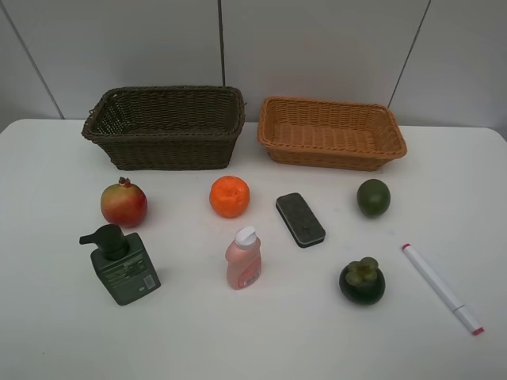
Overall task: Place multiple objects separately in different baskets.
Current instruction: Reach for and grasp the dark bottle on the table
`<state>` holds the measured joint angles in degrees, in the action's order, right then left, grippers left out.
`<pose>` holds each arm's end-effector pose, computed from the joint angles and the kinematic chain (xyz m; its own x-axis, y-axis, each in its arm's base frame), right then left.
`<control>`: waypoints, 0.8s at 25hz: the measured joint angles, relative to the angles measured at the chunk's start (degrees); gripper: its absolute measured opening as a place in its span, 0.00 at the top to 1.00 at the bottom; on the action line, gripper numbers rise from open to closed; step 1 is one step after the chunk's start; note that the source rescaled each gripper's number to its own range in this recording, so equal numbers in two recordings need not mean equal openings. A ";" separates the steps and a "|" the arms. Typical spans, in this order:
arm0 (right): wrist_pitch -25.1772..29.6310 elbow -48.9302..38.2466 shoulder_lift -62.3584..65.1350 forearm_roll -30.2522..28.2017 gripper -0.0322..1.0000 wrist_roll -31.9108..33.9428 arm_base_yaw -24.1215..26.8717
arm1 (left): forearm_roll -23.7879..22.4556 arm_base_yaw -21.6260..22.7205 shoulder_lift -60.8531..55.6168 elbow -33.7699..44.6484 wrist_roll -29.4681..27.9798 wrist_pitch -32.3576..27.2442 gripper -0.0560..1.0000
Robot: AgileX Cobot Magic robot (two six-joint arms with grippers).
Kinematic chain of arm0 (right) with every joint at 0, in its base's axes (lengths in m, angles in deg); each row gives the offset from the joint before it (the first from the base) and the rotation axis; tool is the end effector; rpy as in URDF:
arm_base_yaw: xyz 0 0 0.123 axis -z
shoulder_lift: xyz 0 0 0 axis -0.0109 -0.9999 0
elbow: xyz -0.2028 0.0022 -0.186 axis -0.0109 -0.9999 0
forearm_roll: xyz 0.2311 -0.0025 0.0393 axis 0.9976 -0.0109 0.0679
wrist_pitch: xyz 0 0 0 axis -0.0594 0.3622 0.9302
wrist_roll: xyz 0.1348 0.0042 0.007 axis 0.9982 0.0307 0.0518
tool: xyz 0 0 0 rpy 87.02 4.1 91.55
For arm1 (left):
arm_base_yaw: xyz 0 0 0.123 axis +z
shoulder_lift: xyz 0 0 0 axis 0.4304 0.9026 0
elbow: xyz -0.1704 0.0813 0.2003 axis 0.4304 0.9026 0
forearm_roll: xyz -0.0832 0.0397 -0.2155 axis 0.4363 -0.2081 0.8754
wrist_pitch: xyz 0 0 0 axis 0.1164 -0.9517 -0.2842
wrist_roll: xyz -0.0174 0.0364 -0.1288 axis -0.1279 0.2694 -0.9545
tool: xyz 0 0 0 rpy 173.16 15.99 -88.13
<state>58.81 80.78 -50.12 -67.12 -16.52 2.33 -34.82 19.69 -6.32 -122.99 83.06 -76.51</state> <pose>0.0266 0.0022 0.2501 -0.4494 0.0497 -0.8919 0.0404 0.9986 0.0353 0.1058 -0.0130 0.2670 -0.7372 0.0285 -0.6751 0.0789 0.9959 -0.0441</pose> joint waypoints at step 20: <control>0.00 0.00 0.00 0.00 0.01 0.00 0.00 | 23.12 0.00 42.98 -14.12 19.75 -7.54 0.06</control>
<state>58.81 80.78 -50.12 -67.12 -16.52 2.33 -11.70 19.69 36.66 -137.10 102.81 -84.05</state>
